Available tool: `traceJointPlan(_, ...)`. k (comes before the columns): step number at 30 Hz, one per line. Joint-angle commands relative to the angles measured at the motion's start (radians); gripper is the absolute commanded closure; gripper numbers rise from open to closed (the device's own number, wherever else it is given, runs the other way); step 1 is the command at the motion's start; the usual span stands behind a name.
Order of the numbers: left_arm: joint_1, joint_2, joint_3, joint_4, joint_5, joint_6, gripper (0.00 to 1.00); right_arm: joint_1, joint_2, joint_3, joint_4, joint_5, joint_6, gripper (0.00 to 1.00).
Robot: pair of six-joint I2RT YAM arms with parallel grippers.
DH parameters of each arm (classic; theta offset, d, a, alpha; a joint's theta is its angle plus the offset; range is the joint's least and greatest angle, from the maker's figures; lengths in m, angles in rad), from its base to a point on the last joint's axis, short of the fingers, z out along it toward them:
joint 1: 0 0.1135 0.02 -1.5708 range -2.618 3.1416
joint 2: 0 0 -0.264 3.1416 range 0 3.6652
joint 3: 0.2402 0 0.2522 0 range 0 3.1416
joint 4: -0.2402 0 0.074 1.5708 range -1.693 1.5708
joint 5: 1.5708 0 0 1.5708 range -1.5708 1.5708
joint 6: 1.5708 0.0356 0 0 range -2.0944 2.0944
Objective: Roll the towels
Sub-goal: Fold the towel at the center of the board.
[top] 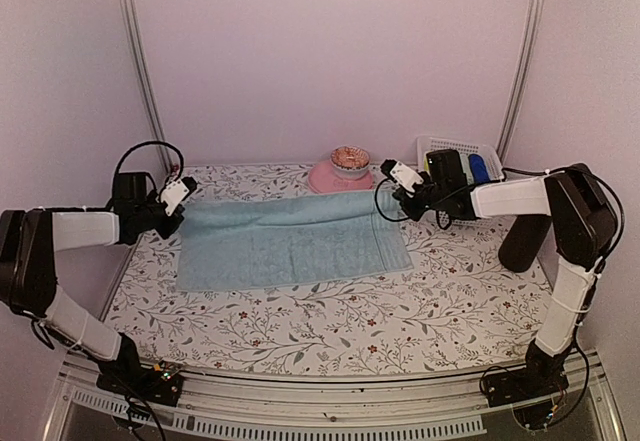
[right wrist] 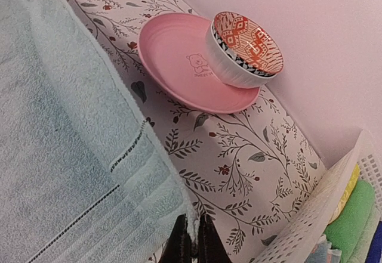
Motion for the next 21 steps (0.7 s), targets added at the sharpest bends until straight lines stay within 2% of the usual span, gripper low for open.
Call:
traceJointPlan(1, 0.026, -0.083, -0.09, -0.064, 0.134, 0.089, 1.0, -0.003, -0.059, -0.073, 0.023, -0.049, -0.034, 0.98)
traceJointPlan(12, 0.108, -0.25, -0.223, -0.182, 0.287, 0.213, 1.0, -0.005, -0.156, -0.214, 0.022, -0.084, -0.051, 0.98)
traceJointPlan(21, 0.111, -0.271, -0.263, -0.28, 0.358, 0.313, 1.0, -0.003, -0.164, -0.272, 0.02, -0.061, -0.061, 0.98)
